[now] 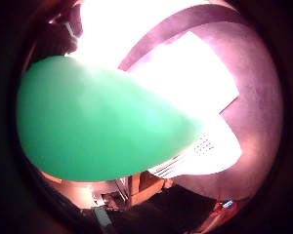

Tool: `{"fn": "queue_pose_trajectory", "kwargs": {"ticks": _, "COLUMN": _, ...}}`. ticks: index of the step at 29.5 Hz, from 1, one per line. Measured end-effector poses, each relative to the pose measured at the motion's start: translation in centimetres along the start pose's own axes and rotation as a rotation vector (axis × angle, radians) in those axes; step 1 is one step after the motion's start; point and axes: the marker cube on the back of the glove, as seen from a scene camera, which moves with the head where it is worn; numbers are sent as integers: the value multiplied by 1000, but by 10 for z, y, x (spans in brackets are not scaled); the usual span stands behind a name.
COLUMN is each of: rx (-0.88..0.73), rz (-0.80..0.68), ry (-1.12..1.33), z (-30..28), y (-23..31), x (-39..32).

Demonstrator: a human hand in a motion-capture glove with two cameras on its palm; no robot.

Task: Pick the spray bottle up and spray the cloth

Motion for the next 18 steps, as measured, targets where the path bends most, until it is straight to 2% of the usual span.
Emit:
{"fn": "queue_pose_trajectory", "kwargs": {"ticks": 6, "rx": -41, "rz": 135, "ry": 151, "z": 1, "y": -17, "x": 12}}
{"fn": "queue_pose_trajectory", "kwargs": {"ticks": 18, "rx": -385, "rz": 870, "ry": 511, "z": 8, "y": -25, "x": 58}}
